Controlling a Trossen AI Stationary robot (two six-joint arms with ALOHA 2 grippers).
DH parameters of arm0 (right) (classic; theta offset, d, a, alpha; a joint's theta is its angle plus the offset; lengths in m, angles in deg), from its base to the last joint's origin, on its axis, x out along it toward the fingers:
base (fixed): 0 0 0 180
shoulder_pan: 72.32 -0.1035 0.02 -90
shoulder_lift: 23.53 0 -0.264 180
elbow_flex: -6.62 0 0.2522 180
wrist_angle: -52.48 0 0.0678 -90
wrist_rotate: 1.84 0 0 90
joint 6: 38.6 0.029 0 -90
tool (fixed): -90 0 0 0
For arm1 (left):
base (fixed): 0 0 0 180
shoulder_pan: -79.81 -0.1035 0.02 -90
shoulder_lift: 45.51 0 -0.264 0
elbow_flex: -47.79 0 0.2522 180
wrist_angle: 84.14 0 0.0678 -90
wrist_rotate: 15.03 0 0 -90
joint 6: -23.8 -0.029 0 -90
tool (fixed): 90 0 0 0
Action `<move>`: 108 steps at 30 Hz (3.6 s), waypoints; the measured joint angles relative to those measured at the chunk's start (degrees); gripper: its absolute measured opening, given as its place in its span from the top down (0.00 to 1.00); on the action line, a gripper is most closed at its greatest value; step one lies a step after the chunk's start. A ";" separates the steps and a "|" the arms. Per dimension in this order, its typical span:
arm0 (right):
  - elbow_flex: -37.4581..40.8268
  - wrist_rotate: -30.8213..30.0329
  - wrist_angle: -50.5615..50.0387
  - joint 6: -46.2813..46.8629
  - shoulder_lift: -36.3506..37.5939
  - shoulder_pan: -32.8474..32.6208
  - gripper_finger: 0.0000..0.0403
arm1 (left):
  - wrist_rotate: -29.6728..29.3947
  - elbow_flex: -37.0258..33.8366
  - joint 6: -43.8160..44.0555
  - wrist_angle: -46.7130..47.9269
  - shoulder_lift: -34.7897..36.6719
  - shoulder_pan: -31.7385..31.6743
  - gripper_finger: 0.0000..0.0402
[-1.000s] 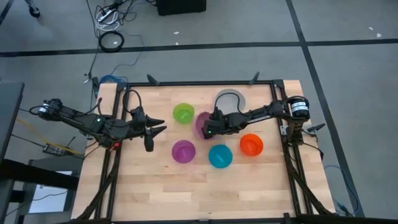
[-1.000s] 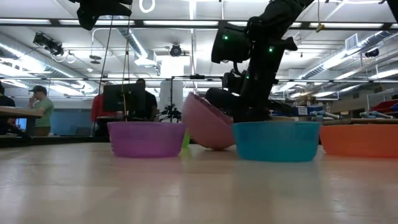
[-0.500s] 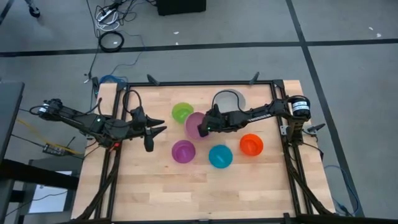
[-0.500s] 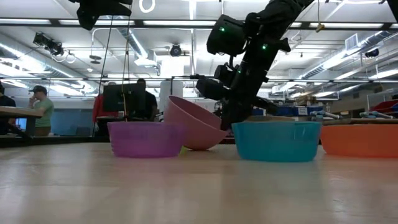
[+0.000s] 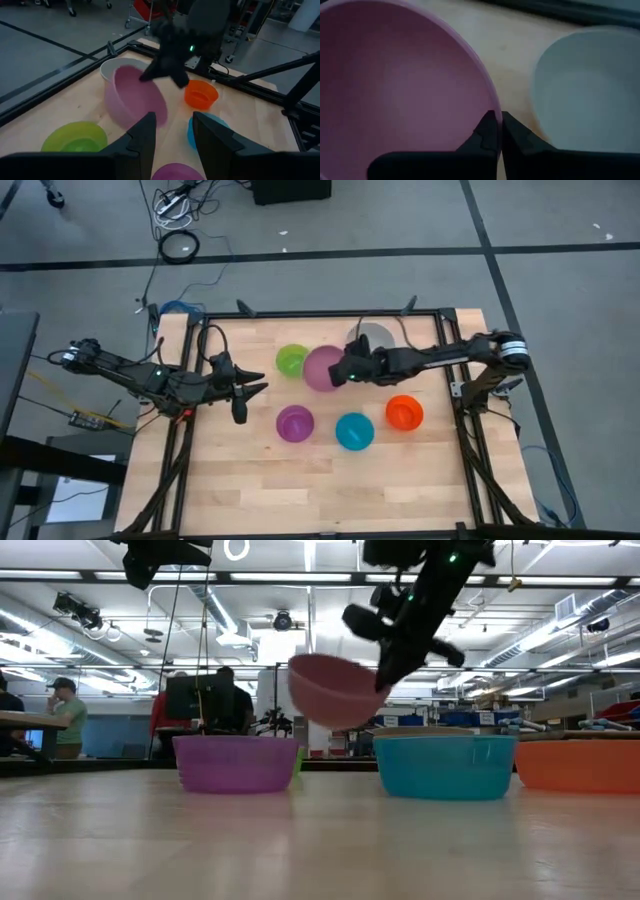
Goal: Nest bowls inside each other
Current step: Stack the pink bowl on the grey bowl, then stack the orange bowl on the pink bowl
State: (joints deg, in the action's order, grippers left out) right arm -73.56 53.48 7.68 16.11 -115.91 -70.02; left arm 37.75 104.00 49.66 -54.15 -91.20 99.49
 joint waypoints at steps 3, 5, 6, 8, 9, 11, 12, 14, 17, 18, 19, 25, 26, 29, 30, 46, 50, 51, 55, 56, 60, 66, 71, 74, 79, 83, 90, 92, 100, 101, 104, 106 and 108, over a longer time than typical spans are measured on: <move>-0.04 -1.83 -6.25 0.40 3.85 1.35 1.00 | 0.00 0.00 0.02 0.00 0.00 0.00 0.66; -0.04 -2.84 -11.36 1.05 5.84 3.21 1.00 | 0.02 0.00 0.03 0.00 0.00 0.00 0.66; -0.04 -3.05 -13.62 1.14 6.71 4.28 1.00 | 0.00 0.00 0.08 0.00 0.00 0.00 0.66; -0.04 -3.11 -16.65 0.95 8.25 6.67 1.00 | 0.22 0.00 0.14 -0.02 0.00 0.00 0.66; -0.04 -2.97 -17.84 0.41 8.89 8.01 1.00 | 0.38 0.00 0.15 -0.02 0.00 0.00 0.66; -0.04 -1.75 -19.04 -1.30 10.06 10.87 1.00 | 0.44 0.00 0.34 -0.03 0.00 0.00 0.66; -0.04 -0.70 -19.06 -2.20 10.57 12.50 1.00 | 0.72 0.00 0.53 -0.03 0.00 0.00 0.66; -0.08 2.07 -19.53 -3.98 11.22 15.68 1.00 | 1.34 0.00 0.95 -0.04 0.00 0.00 0.66; -0.09 7.46 -21.58 -6.01 10.95 20.46 1.00 | 2.28 0.00 1.62 -0.03 0.00 0.00 0.66; -0.09 10.00 -22.59 -6.62 10.61 21.95 1.00 | 2.42 0.00 1.72 -0.05 0.00 0.00 0.66; -0.09 12.23 -23.31 -7.22 10.12 23.23 1.00 | 2.61 0.00 1.86 -0.05 0.00 0.00 0.66; -0.09 19.37 -23.68 -10.78 9.14 25.76 0.93 | 3.04 0.00 2.85 -0.04 -0.02 0.00 0.66; -0.09 19.57 -23.68 -11.14 9.17 25.53 0.90 | 3.04 0.00 2.85 -0.02 -0.02 0.00 0.66; -0.09 19.97 -24.79 -11.37 9.95 25.13 0.79 | 3.04 0.00 2.90 0.03 -0.02 0.00 0.66; -0.13 19.93 -25.65 -11.29 10.28 25.08 0.75 | 3.04 0.00 2.91 0.00 0.00 0.00 0.66; -0.13 14.97 -39.43 -6.40 19.65 8.32 0.55 | 1.88 0.00 3.75 9.69 0.00 -0.17 0.66; -0.13 16.77 -45.54 2.10 20.08 -3.19 0.56 | 1.86 0.00 4.70 11.22 -0.01 -0.17 0.66; -0.13 17.30 -45.91 4.50 19.93 -6.43 0.56 | 1.86 0.00 4.72 11.08 -0.02 -0.17 0.66; -0.17 18.73 -42.42 12.65 18.09 -18.68 0.56 | 1.78 0.00 4.60 10.46 -0.02 -0.17 0.66; -0.17 19.09 -41.42 14.34 17.34 -21.25 0.56 | 1.75 0.00 4.59 10.34 -0.02 -0.17 0.66; -0.17 20.09 -39.97 18.85 11.77 -28.75 0.56 | 1.70 0.00 4.65 10.34 -0.04 -0.17 0.66; -0.13 23.35 -39.51 18.22 2.30 -30.04 0.56 | 1.70 0.00 5.89 10.51 -0.07 -0.11 0.66; -0.13 23.68 -38.81 15.39 -2.92 -29.10 0.56 | 1.70 0.00 5.91 10.47 -0.07 -0.10 0.66; -0.13 23.69 -37.96 14.60 -4.62 -28.87 0.56 | 1.70 0.00 5.91 10.49 -0.07 -0.09 0.66; -0.13 23.80 -37.65 13.38 -7.14 -28.38 0.56 | 1.70 0.00 5.93 10.47 -0.07 -0.09 0.66; -0.12 22.24 -37.04 12.59 -8.98 -27.96 0.56 | 1.70 0.00 5.93 10.47 -0.07 -0.09 0.66; 3.26 22.11 -31.05 10.93 -11.75 -25.46 0.59 | 1.70 0.00 5.95 10.40 -0.07 -0.09 0.66; 4.13 22.15 -29.99 11.02 -11.66 -24.97 0.62 | 1.70 0.00 5.95 10.37 -0.07 -0.09 0.66; 4.39 24.13 -31.58 8.93 -9.65 -24.14 0.96 | 1.70 0.00 5.97 10.34 -0.07 -0.09 0.66; 4.39 24.30 -31.69 8.71 -9.04 -24.19 0.98 | 1.70 0.00 5.97 10.34 -0.07 -0.09 0.66; 4.31 24.39 -34.40 9.40 -7.03 -24.25 0.99 | 1.70 0.00 5.97 10.25 -0.06 -0.09 0.66; 3.25 22.85 -38.04 9.59 -5.15 -24.25 0.99 | 1.73 0.00 5.97 10.25 -0.07 -0.09 0.66; 1.42 20.16 -42.50 10.13 -3.07 -23.99 1.00 | 1.70 0.00 5.97 10.23 -0.07 -0.09 0.66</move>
State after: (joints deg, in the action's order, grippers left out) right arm -72.14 73.64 -34.82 26.24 -118.98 -94.01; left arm 39.46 104.00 55.63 -43.92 -91.26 99.40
